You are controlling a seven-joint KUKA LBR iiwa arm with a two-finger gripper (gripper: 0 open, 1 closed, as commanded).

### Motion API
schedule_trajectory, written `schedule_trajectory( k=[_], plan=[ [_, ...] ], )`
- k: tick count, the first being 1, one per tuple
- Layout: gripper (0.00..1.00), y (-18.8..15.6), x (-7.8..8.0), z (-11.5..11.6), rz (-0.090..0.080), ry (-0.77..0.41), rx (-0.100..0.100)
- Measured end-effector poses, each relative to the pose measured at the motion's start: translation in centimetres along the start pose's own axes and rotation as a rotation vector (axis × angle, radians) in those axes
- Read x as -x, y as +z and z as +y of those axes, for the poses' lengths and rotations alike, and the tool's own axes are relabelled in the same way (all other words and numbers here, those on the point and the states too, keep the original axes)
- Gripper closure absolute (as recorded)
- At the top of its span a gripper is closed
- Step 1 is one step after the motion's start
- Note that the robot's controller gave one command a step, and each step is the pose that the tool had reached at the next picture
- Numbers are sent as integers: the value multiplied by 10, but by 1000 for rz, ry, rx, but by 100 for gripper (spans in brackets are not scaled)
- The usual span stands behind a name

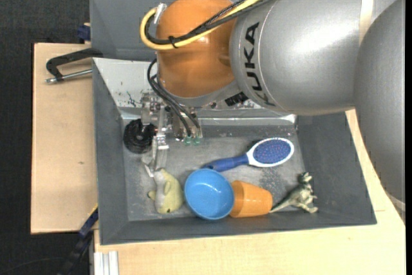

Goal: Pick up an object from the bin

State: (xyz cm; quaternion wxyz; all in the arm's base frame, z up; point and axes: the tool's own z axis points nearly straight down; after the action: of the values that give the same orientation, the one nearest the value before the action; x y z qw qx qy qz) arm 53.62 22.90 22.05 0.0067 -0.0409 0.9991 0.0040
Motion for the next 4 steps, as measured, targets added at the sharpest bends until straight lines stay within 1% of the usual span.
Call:
schedule_trajectory(
  k=[1, 2, 3, 4],
  plan=[
    [0, 46, 50, -32, 9, 195, -7],
    [0, 146, 53, -3, -4, -112, -4],
    [100, 146, 51, -3, 2, -111, -3],
    [100, 32, 60, -19, -1, -101, -3]
  ],
)
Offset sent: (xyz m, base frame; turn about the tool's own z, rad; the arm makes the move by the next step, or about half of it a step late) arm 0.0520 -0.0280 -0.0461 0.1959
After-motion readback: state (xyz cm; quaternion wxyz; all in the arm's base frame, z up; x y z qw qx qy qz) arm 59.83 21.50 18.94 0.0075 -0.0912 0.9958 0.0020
